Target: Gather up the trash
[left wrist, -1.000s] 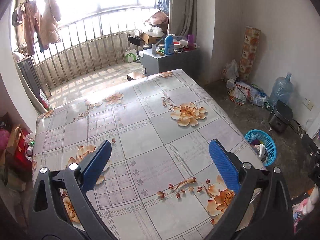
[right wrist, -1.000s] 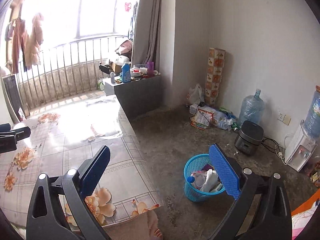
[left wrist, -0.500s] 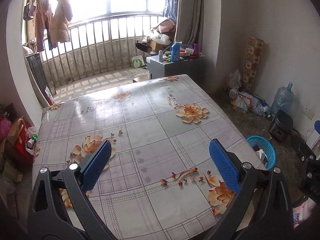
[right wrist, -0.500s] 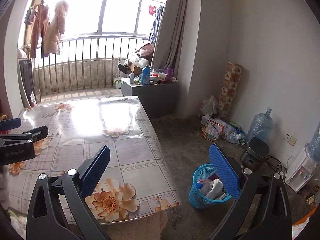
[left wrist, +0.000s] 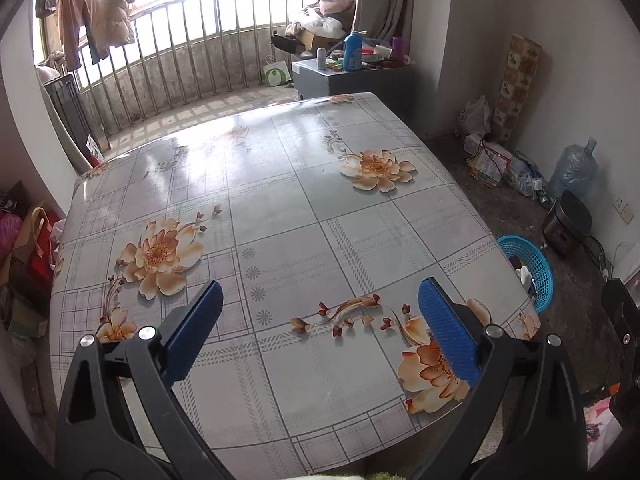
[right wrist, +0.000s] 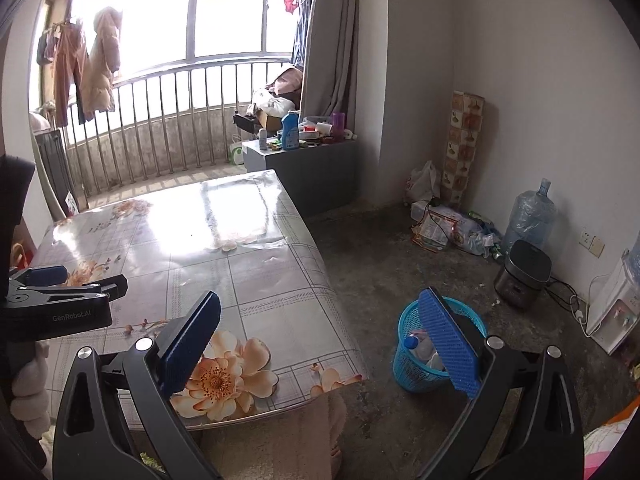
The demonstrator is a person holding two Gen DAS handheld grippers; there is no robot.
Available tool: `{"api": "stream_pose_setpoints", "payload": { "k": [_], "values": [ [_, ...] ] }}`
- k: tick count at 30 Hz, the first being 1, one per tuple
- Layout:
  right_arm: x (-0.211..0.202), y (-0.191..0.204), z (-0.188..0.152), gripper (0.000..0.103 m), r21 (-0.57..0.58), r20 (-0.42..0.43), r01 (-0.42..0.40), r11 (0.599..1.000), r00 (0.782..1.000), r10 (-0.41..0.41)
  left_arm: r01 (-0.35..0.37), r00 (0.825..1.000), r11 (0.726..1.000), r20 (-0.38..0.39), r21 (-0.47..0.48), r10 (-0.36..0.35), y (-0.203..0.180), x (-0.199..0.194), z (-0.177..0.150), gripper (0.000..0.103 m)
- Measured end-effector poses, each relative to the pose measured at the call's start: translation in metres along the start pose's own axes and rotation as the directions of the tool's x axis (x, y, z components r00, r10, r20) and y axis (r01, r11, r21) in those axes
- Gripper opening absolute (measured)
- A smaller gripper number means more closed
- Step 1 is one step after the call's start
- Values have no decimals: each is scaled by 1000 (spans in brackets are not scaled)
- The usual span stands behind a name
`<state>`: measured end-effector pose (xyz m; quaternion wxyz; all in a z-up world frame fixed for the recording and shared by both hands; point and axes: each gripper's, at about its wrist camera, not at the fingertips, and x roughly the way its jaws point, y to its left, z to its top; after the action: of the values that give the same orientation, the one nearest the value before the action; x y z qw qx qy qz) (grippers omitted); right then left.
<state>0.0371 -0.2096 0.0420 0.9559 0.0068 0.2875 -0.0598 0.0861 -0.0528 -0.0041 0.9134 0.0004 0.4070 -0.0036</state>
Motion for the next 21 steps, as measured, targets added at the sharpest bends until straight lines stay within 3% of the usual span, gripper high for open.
{"api": "stream_pose_setpoints", "payload": {
  "k": [8, 14, 21],
  "values": [
    [25, -12, -10, 96, 2, -117, 29, 1000, 993, -28, 14, 996, 1000, -88, -1, -14, -9, 17, -10, 94],
    [46, -19, -21, 96, 8, -219, 52, 999, 975, -48, 23, 991, 1000, -135, -11, -24, -12, 27, -15, 94],
    [48, -16, -17, 96, -11, -223, 70, 998, 972, -70, 24, 986, 999, -163, -25, -27, -11, 33, -16, 94]
  ]
}}
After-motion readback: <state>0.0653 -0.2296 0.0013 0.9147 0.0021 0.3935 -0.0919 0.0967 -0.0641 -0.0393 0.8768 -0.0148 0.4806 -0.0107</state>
